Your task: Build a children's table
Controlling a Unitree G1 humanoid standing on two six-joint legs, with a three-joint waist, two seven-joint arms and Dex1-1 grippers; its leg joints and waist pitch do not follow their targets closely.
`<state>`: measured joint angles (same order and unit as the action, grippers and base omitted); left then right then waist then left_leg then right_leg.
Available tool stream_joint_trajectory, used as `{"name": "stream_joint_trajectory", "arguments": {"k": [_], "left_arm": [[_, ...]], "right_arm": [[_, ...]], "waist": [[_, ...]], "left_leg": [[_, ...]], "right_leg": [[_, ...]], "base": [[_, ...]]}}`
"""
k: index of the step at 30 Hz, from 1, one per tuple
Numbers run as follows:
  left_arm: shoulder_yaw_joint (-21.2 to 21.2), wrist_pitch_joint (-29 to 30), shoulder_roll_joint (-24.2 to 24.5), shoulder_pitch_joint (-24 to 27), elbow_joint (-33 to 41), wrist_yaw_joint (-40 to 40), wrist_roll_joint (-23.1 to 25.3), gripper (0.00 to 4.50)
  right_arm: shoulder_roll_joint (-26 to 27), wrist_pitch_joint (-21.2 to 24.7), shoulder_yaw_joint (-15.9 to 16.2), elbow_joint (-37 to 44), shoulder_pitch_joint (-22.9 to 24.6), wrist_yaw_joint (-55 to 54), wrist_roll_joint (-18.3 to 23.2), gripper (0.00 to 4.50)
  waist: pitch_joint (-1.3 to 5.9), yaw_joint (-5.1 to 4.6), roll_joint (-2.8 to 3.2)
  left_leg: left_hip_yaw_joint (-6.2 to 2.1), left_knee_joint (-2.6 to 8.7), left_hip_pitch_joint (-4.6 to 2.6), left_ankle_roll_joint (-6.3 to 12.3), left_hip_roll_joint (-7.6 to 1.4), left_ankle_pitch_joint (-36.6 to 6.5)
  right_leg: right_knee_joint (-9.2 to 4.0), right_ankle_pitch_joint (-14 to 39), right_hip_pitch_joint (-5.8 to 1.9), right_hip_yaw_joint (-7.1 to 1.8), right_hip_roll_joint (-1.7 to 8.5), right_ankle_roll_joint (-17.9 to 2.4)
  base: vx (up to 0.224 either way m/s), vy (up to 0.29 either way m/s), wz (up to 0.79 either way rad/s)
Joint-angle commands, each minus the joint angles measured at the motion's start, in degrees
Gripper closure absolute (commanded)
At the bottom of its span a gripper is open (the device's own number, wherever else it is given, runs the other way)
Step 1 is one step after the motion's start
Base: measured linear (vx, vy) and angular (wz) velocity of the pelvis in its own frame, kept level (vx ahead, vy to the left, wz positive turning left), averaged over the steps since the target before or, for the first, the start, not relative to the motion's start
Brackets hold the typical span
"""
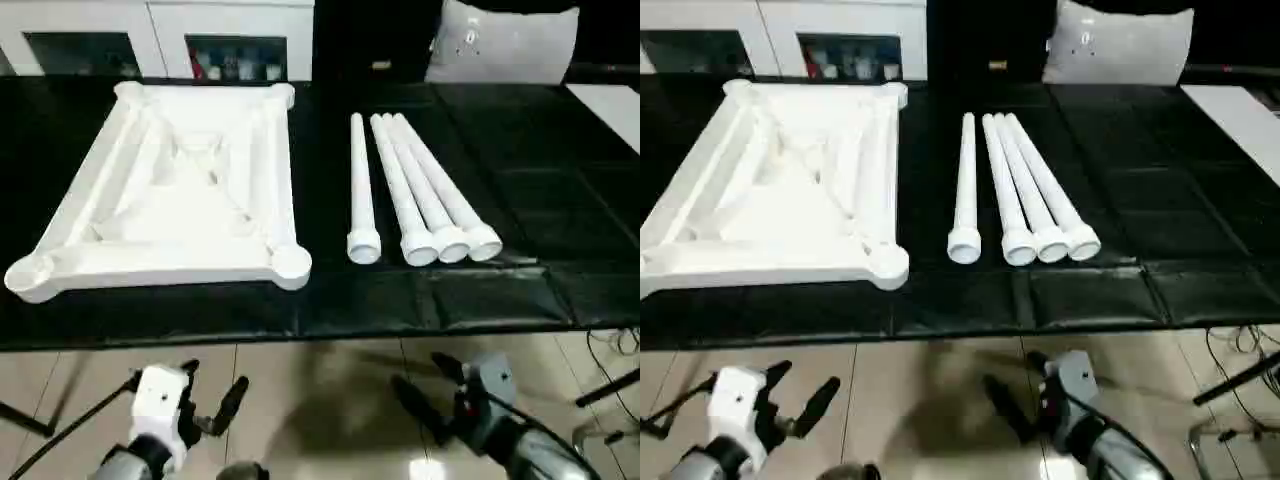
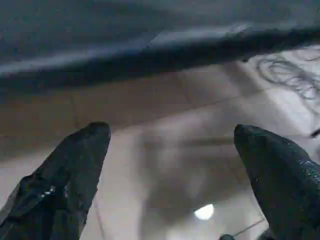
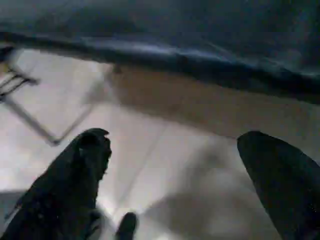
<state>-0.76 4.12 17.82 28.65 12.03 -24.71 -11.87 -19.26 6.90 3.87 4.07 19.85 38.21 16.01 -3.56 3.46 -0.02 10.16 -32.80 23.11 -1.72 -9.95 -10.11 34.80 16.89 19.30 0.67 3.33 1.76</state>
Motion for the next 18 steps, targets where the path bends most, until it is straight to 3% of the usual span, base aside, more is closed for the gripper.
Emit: {"name": "stream_joint_trajectory", "arguments": {"k": [1,4,8,10,12,13,15,16,18], "left_arm": [[0.4,1.2,0.6,1.8,4.3,-1.1,-1.4,0.08],[1.5,3.7,1.9,6.4,14.4,-1.8,-5.4,0.08],[3.6,8.2,2.6,7.6,25.7,1.1,-9.3,0.08],[4.4,10.8,2.4,6.1,28.8,3.0,-9.7,0.08],[5.5,14.1,1.8,3.2,32.4,6.4,-9.7,0.08],[6.2,16.9,1.7,1.2,34.2,8.6,-10.4,0.08],[6.9,19.6,1.6,-2.2,35.5,11.0,-9.6,0.08],[7.3,20.8,1.7,-4.2,36.0,12.1,-9.2,0.08],[7.9,23.7,1.8,-9.7,35.3,15.0,-6.5,0.08]], "right_arm": [[-1.4,1.8,-0.6,4.0,1.3,1.9,2.3,0.00],[-4.3,5.8,-3.0,12.9,4.2,3.7,8.1,0.00],[-5.9,10.4,-7.8,21.1,2.5,2.1,15.3,0.00],[-6.1,12.9,-9.8,23.0,0.2,-0.2,17.0,0.00],[-6.4,15.1,-11.9,24.8,-3.1,-3.0,19.6,0.00],[-6.3,16.2,-12.7,25.8,-5.1,-5.1,20.2,0.00],[-5.4,16.5,-13.0,26.8,-7.7,-8.1,19.0,0.00],[-4.5,16.9,-13.0,27.2,-9.0,-10.0,18.4,0.00],[-1.7,16.5,-12.0,27.3,-11.6,-14.9,14.0,0.00]], "waist": [[0.80,0.26,0.21],[0.29,0.33,0.06],[0.27,0.42,-0.06],[0.51,0.34,-0.25],[0.75,0.29,-0.13],[0.91,0.28,0.20],[1.24,0.29,0.44],[1.59,0.45,0.47],[2.24,0.47,1.18]], "left_leg": [[-2.03,5.01,-1.72,2.35,-4.13,-18.3],[-2.09,5.50,-1.98,1.12,-4.13,-21.5],[-2.21,5.65,-2.20,-0.44,-4.03,-22.0],[-2.11,5.40,-2.25,-1.01,-3.74,-19.2],[-2.10,5.12,-2.37,-1.45,-3.57,-16.8],[-2.10,4.96,-2.39,-1.92,-3.46,-15.5],[-2.07,4.57,-2.52,-2.42,-3.17,-12.8],[-2.11,4.25,-2.42,-2.43,-3.01,-10.9],[-2.19,3.77,-2.58,-2.86,-2.73,-8.5]], "right_leg": [[-4.81,-1.7,0.34,-2.15,3.91,-6.1],[-5.36,3.5,0.75,-2.19,3.78,-5.5],[-5.57,8.0,0.81,-2.25,3.88,-5.2],[-5.28,5.8,0.71,-2.15,3.63,-4.8],[-4.91,2.4,0.56,-2.02,3.45,-4.5],[-4.67,-0.1,0.45,-1.91,3.33,-4.3],[-4.30,-5.0,0.36,-1.72,3.09,-4.0],[-3.96,-7.9,-0.04,-1.65,3.12,-3.5],[-3.50,-12.1,-0.09,-1.38,2.89,-3.0]], "base": [[0.000,0.000,0.00],[0.000,0.000,0.00],[0.000,0.000,0.00],[0.000,0.000,0.00],[0.000,0.000,0.00],[0.000,0.000,0.00],[0.000,0.000,0.00],[0.000,0.000,0.00],[0.000,0.000,0.00]]}}
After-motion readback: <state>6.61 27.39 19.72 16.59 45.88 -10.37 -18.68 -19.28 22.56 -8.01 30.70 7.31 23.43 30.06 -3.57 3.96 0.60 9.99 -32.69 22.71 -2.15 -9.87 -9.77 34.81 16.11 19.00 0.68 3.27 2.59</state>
